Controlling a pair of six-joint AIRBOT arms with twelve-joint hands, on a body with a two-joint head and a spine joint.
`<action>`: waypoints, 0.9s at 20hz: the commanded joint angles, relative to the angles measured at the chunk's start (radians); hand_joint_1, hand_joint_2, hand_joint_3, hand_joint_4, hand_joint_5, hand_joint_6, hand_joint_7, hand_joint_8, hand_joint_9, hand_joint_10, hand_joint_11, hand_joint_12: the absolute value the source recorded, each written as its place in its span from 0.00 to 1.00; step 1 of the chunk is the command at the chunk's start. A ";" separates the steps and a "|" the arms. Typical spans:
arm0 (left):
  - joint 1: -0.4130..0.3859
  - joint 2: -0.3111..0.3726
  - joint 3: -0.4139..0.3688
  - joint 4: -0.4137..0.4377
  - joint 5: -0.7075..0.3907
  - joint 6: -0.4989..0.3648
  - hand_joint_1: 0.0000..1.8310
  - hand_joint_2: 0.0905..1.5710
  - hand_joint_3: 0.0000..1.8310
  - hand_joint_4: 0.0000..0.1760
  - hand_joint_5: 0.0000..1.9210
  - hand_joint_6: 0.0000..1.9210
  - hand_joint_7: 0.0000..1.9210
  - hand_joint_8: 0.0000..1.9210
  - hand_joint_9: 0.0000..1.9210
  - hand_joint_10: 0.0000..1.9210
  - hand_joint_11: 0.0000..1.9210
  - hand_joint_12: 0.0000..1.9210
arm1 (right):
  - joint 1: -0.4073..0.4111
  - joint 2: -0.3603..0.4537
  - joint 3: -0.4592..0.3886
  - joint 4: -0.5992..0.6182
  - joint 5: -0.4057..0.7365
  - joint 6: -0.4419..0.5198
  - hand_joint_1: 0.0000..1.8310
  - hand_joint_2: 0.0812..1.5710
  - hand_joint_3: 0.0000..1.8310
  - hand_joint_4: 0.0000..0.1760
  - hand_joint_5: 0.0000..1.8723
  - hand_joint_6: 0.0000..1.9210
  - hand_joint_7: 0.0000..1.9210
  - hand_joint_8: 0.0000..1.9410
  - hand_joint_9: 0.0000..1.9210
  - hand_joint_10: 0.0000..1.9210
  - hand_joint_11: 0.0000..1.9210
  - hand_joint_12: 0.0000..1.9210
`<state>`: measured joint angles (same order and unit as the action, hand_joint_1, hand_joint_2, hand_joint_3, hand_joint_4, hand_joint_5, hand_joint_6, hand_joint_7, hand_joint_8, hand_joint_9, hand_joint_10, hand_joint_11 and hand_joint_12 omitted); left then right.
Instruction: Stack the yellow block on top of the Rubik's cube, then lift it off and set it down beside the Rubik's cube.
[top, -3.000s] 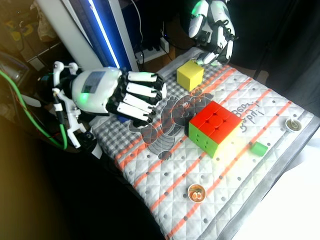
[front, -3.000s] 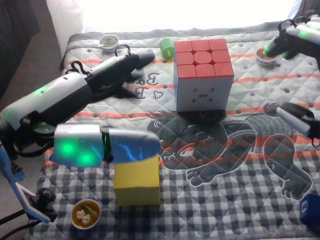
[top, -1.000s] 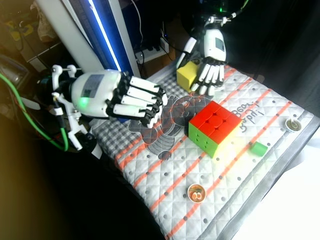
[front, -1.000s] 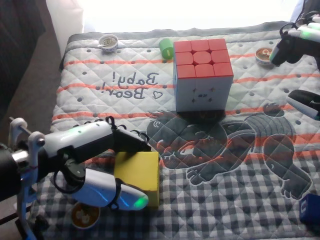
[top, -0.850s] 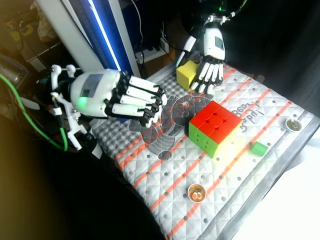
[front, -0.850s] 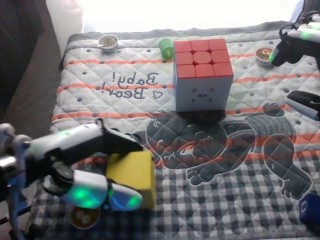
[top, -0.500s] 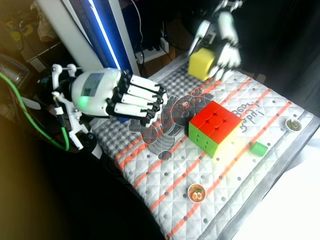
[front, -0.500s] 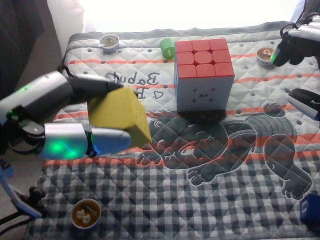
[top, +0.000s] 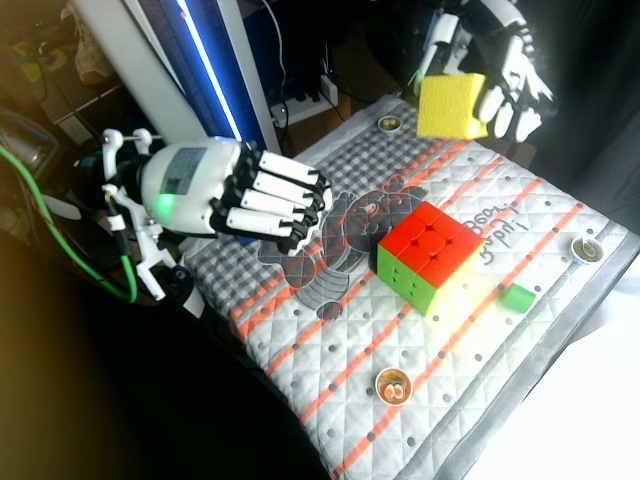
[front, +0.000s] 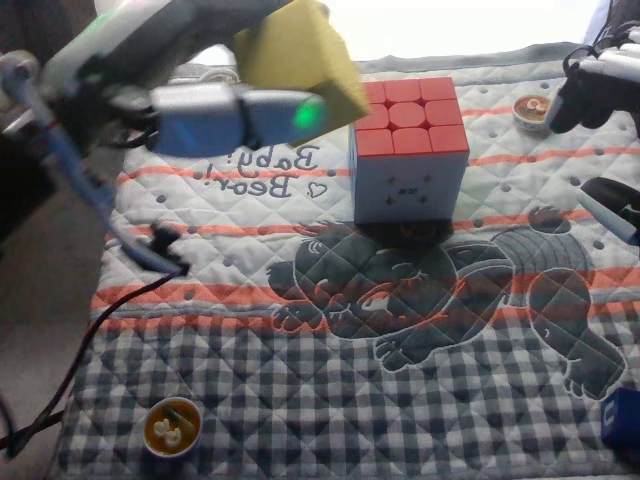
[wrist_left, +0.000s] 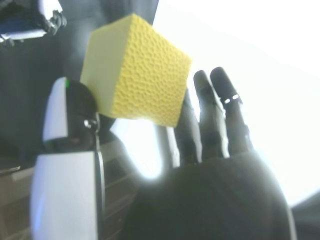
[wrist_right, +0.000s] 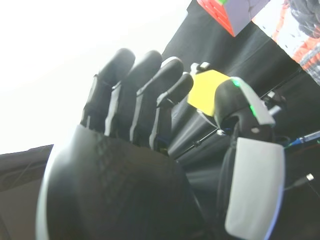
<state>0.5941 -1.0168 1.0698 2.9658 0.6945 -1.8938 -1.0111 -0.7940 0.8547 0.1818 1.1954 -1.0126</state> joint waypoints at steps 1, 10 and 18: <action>-0.035 -0.016 0.017 0.027 0.055 -0.012 0.61 0.75 0.00 0.00 0.43 0.64 0.37 0.03 0.09 0.46 0.00 0.85 | 0.006 -0.004 0.007 -0.004 0.131 0.003 0.57 0.57 0.26 0.00 0.24 0.61 0.26 0.66 0.18 0.79 0.05 1.00; -0.180 -0.218 0.217 0.046 -0.197 -0.012 0.62 0.72 0.00 0.00 0.46 0.59 0.35 0.00 0.12 0.24 0.00 0.71 | 0.003 -0.018 0.019 -0.005 0.134 0.003 0.55 0.62 0.21 0.00 0.22 0.61 0.25 0.65 0.18 0.79 0.08 1.00; -0.184 -0.272 0.271 0.046 -0.268 -0.011 0.55 0.68 0.00 0.00 0.39 0.37 0.32 0.00 0.11 0.28 0.00 0.76 | 0.004 -0.019 0.020 -0.007 0.134 0.003 0.54 0.68 0.10 0.00 0.21 0.57 0.22 0.64 0.16 0.76 0.05 0.96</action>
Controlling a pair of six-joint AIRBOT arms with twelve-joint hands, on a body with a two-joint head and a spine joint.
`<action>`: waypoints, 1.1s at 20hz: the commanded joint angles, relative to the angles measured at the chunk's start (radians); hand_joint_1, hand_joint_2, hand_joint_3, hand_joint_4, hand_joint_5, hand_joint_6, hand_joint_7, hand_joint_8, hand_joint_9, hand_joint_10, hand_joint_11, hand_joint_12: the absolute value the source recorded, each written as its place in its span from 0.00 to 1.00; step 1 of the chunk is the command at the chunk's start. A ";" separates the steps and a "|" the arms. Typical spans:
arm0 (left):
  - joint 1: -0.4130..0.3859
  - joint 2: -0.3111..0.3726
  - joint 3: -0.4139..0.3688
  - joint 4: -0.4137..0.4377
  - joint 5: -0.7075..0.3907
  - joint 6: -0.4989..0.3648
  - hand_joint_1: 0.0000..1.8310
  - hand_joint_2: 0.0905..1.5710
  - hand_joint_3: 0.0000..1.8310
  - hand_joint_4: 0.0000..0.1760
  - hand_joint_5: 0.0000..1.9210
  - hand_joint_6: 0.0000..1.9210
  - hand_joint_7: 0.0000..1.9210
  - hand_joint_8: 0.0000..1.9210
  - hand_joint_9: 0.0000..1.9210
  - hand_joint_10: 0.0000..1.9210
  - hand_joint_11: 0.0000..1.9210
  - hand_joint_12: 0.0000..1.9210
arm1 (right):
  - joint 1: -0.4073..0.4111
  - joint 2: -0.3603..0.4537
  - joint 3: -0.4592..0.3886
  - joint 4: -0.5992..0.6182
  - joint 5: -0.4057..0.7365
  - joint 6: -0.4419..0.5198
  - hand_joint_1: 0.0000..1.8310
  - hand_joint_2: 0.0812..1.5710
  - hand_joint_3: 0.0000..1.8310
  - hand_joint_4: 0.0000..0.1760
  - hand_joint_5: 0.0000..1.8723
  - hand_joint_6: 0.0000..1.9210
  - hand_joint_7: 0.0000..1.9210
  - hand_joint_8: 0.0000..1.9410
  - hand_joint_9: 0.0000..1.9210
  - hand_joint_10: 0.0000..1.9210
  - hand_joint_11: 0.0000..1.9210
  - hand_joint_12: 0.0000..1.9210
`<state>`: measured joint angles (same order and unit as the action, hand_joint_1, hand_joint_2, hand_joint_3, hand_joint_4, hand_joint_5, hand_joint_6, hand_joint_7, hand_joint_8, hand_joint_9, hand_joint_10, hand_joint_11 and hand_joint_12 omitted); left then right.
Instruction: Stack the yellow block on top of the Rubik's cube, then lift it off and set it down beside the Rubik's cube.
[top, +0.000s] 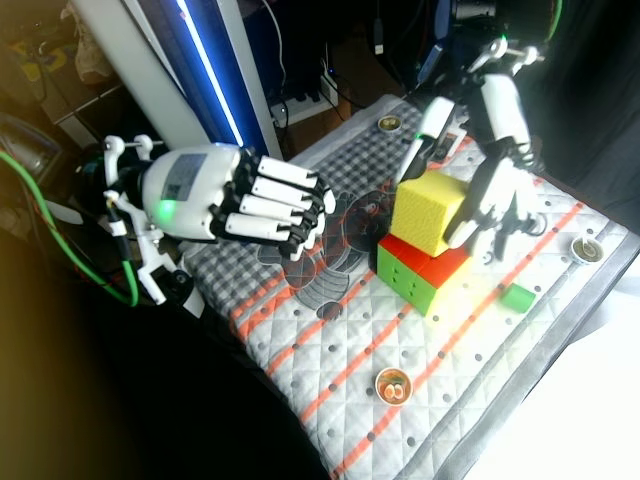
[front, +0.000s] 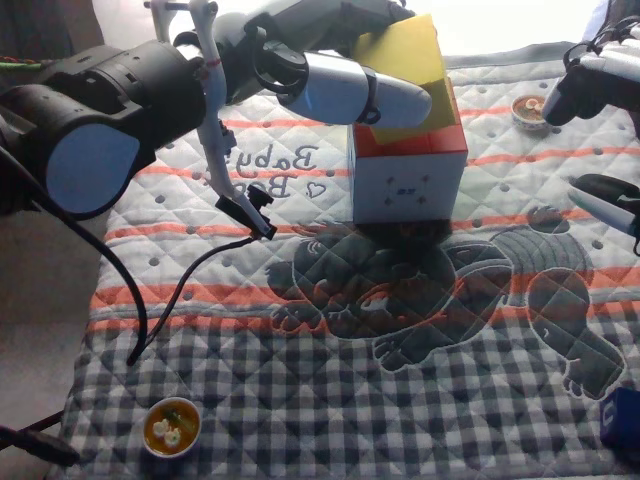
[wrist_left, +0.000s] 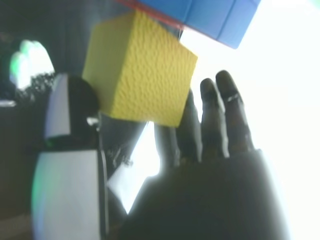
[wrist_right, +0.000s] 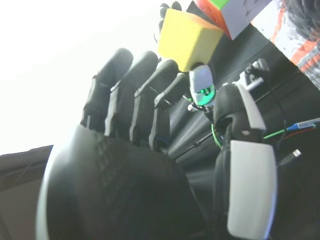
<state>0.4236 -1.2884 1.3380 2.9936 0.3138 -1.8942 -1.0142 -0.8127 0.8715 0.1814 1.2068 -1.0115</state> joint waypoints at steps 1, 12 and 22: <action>-0.013 -0.002 0.004 0.018 0.111 -0.011 0.50 0.65 0.00 0.00 0.33 0.19 0.27 0.00 0.06 0.28 0.00 0.71 | 0.007 0.000 0.003 -0.007 0.123 0.002 0.54 0.70 0.08 0.00 0.21 0.57 0.22 0.63 0.16 0.76 0.06 0.96; 0.018 0.055 -0.049 -0.007 0.210 -0.009 0.38 0.54 0.00 1.00 0.08 0.00 0.05 0.00 0.02 0.05 0.00 0.44 | 0.006 0.000 0.001 -0.006 0.128 0.007 0.54 0.71 0.05 0.00 0.21 0.57 0.22 0.62 0.14 0.77 0.04 0.98; 0.268 0.374 -0.393 -0.055 0.773 -0.012 0.33 0.63 0.00 0.30 0.21 0.04 0.22 0.03 0.08 0.32 0.00 0.76 | 0.000 0.010 -0.012 0.011 0.149 0.010 0.43 0.69 0.01 0.00 0.14 0.38 0.13 0.31 0.05 0.50 0.00 0.80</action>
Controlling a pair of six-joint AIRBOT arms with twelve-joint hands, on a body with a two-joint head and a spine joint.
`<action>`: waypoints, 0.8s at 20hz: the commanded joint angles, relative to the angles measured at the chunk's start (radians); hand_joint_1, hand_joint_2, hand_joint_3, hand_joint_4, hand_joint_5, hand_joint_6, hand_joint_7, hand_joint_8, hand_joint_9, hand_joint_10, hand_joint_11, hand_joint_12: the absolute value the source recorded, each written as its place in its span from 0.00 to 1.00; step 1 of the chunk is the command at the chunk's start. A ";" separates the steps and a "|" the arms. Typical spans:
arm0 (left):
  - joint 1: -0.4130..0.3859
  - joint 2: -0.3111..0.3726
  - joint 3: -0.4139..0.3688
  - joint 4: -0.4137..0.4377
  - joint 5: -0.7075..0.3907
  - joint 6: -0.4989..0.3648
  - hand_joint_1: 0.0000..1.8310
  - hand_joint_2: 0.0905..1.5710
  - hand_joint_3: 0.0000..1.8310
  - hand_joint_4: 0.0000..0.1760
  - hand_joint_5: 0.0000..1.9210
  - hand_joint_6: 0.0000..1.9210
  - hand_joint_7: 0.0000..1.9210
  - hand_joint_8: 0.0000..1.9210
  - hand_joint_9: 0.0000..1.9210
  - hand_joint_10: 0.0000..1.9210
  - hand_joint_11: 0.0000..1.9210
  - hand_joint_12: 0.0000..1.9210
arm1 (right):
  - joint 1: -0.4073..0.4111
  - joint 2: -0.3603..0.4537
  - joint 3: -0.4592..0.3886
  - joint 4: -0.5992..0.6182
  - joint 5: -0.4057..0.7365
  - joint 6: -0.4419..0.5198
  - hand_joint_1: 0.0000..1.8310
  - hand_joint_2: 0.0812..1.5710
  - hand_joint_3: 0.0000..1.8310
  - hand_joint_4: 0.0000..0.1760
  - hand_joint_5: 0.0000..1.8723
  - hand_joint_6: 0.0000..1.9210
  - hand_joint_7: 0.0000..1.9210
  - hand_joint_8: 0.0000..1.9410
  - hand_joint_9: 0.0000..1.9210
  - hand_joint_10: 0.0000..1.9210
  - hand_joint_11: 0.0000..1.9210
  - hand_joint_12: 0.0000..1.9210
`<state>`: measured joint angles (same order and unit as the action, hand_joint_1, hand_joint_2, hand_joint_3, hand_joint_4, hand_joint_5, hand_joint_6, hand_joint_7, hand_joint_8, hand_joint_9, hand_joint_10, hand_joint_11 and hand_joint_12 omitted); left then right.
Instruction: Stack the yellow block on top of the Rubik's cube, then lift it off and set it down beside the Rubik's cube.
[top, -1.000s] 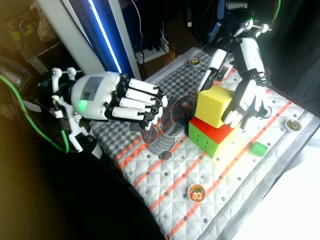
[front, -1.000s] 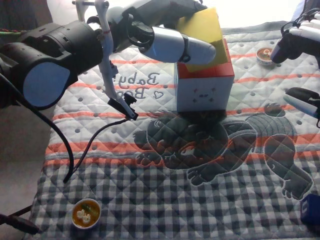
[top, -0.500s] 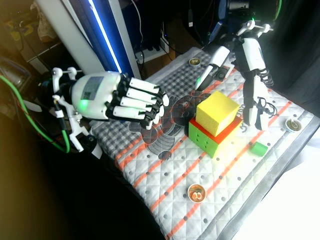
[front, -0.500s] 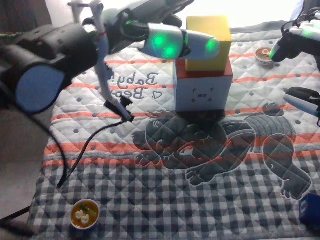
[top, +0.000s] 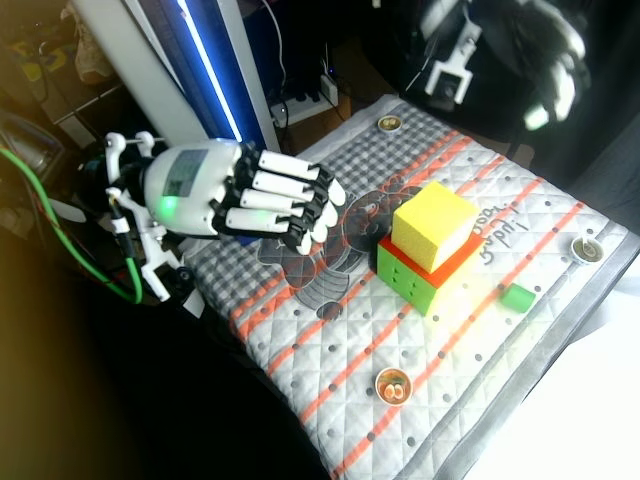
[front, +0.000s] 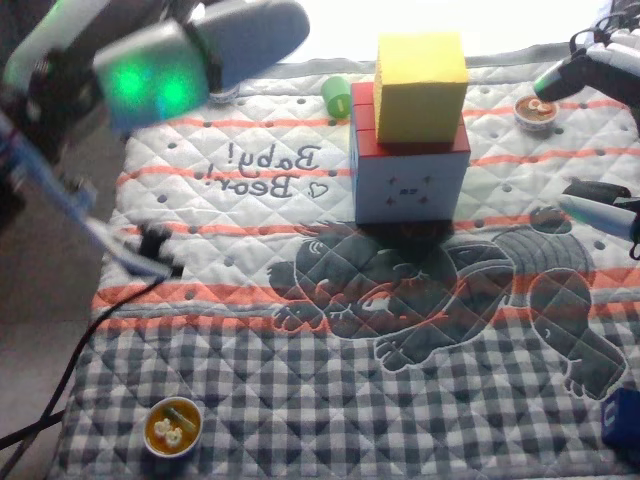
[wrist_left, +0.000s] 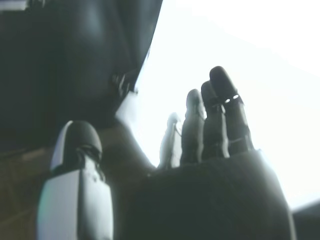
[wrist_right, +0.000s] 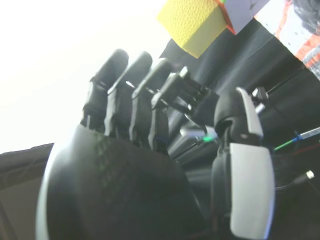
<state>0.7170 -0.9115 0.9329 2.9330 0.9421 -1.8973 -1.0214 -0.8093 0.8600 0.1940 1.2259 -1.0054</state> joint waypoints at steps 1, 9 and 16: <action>0.004 0.015 -0.008 -0.003 0.177 -0.009 0.34 0.63 0.00 0.16 0.23 0.03 0.23 0.02 0.11 0.28 0.00 0.74 | 0.007 0.008 -0.002 -0.001 0.130 0.004 0.44 0.69 0.01 0.00 0.14 0.36 0.14 0.24 0.05 0.46 0.00 0.79; 0.138 0.064 -0.089 -0.066 0.335 -0.008 0.34 0.64 0.00 0.00 0.32 0.01 0.32 0.01 0.26 0.09 0.00 0.80 | 0.099 -0.012 0.045 0.007 0.110 0.004 0.43 0.60 0.00 0.00 0.03 0.28 0.12 0.06 0.00 0.37 0.00 0.70; 0.165 0.069 -0.103 -0.071 0.361 -0.008 0.37 0.65 0.00 0.11 0.33 0.00 0.30 0.00 0.16 0.22 0.00 0.76 | 0.338 -0.162 0.215 -0.014 -0.151 0.003 0.33 0.57 0.00 0.00 0.08 0.06 0.14 0.01 0.05 0.28 0.00 0.64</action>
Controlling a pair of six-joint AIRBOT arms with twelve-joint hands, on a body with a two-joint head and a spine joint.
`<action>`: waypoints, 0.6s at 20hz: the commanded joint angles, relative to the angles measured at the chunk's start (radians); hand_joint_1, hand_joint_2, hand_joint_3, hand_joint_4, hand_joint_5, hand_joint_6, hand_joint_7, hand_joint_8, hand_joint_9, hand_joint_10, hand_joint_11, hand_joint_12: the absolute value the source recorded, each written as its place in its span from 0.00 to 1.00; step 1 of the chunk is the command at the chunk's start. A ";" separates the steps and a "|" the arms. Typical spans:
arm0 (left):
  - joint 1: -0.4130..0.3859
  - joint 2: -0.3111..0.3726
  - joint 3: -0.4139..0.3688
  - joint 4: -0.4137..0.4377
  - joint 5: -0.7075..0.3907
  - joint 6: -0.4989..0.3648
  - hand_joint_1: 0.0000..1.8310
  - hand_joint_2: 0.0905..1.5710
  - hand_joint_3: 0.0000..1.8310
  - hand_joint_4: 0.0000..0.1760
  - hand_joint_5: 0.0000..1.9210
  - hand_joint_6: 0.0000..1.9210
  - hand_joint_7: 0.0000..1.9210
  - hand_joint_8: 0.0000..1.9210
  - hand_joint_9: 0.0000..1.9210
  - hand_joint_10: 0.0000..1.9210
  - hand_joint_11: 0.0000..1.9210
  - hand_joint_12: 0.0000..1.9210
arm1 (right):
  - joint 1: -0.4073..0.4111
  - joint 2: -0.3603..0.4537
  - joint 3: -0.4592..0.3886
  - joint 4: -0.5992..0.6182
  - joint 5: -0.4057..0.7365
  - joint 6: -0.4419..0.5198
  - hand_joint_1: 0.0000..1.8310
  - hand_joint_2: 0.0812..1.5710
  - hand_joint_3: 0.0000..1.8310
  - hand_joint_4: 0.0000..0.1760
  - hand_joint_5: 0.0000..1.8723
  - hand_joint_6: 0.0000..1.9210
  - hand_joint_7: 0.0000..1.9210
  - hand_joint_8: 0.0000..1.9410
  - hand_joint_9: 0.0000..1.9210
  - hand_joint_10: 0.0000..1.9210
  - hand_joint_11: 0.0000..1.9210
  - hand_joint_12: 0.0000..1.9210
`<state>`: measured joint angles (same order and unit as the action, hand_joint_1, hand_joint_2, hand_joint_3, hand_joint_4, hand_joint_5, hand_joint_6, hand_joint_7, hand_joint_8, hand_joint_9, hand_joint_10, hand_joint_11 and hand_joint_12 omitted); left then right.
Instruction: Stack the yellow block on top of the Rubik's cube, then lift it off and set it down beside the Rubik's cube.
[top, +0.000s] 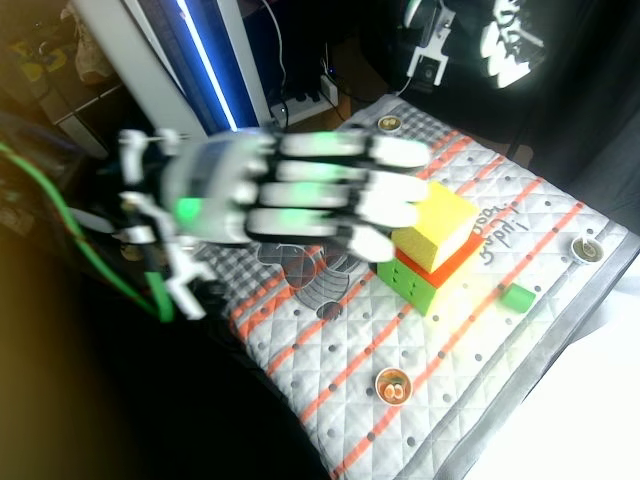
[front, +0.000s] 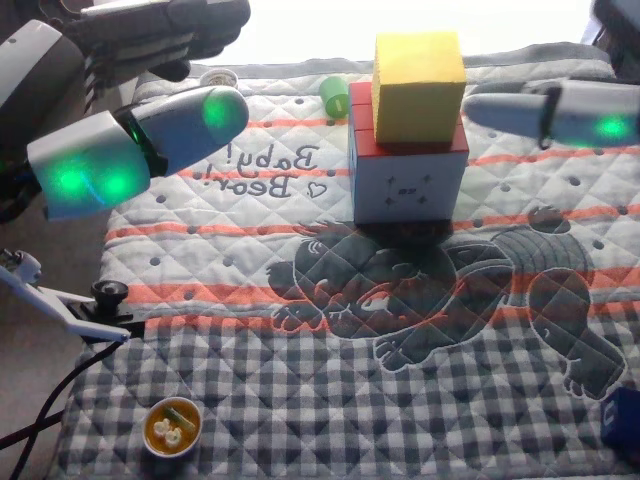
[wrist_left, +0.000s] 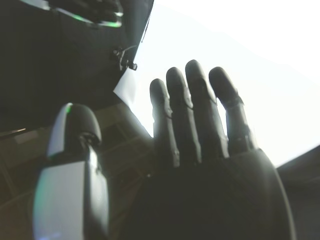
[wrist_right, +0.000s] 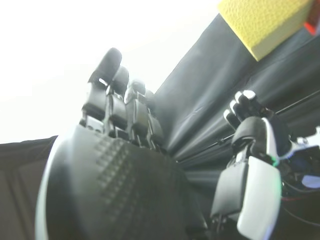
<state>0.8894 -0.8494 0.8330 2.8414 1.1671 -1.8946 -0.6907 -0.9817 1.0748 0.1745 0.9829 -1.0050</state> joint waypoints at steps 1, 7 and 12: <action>-0.007 0.007 -0.003 0.020 0.136 -0.011 0.37 0.64 0.00 0.19 0.33 0.00 0.29 0.00 0.15 0.22 0.00 0.75 | 0.023 -0.005 0.016 0.006 0.065 0.003 0.32 0.56 0.00 0.00 0.09 0.05 0.15 0.01 0.07 0.27 0.00 0.64; -0.006 0.006 -0.005 0.022 0.136 -0.011 0.36 0.67 0.00 0.13 0.32 0.00 0.30 0.00 0.13 0.35 0.00 0.83 | 0.105 -0.112 0.124 0.005 -0.097 0.003 0.32 0.59 0.01 0.00 0.07 0.00 0.13 0.00 0.08 0.14 0.00 0.56; -0.007 0.006 -0.007 0.026 0.136 -0.011 0.39 0.69 0.00 0.02 0.35 0.01 0.31 0.00 0.14 0.34 0.00 0.83 | 0.119 -0.161 0.168 0.005 -0.176 0.003 0.33 0.59 0.00 0.00 0.08 0.00 0.16 0.01 0.12 0.11 0.00 0.60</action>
<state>0.8902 -0.8494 0.8318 2.8464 1.1709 -1.8946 -0.5884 -1.1450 1.2392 0.1822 0.6895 -1.0050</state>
